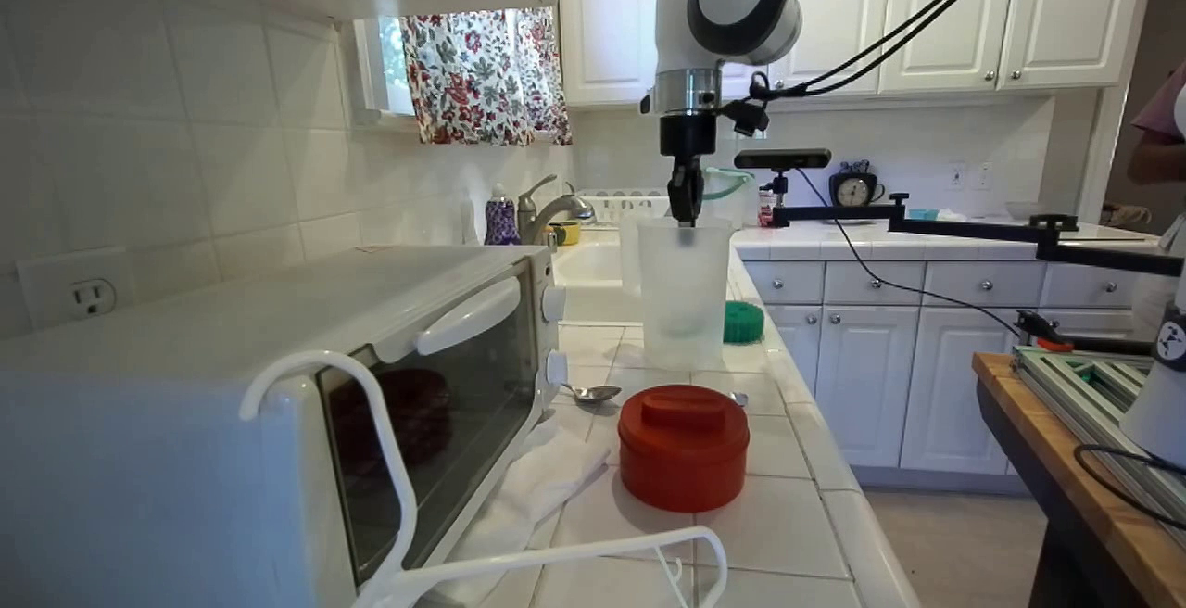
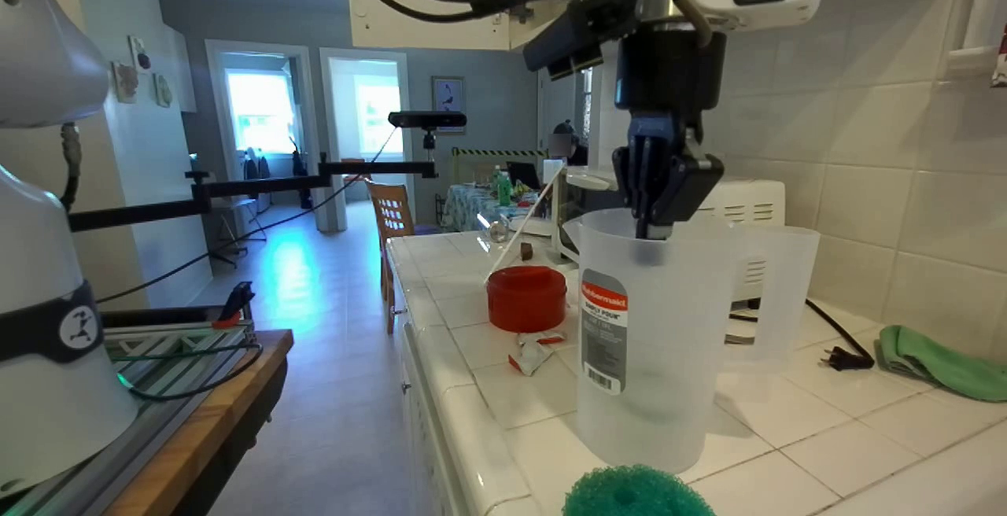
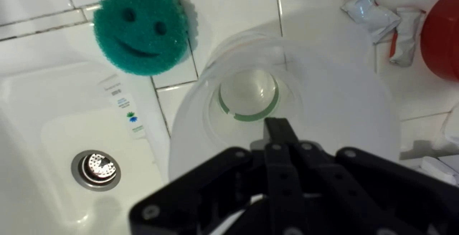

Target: Open the jug, move it to the right and then put some of its contents onto the counter

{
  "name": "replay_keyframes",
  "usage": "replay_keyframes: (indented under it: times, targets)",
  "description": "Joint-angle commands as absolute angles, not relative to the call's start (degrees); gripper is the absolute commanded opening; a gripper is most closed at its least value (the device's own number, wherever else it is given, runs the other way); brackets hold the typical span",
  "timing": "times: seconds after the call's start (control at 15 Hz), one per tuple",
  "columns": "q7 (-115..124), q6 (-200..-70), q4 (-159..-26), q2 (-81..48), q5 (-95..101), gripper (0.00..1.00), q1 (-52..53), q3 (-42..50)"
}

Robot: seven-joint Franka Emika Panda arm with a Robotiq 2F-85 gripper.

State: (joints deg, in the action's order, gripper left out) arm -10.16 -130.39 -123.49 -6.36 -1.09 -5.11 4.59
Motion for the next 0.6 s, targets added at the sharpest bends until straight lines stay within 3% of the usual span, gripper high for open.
replay_keyframes:
  times: [0.0, 0.27, 0.53]
  targets:
    - [-13.29, -126.34, -125.08, 1.35, -2.91, 0.0, -4.39, 3.19]
    - [-17.74, -119.26, -124.27, 7.55, -6.08, 0.0, 0.23, 0.14]
    - [-16.0, -119.93, -123.81, 4.77, -5.16, 0.0, 4.15, -2.69]
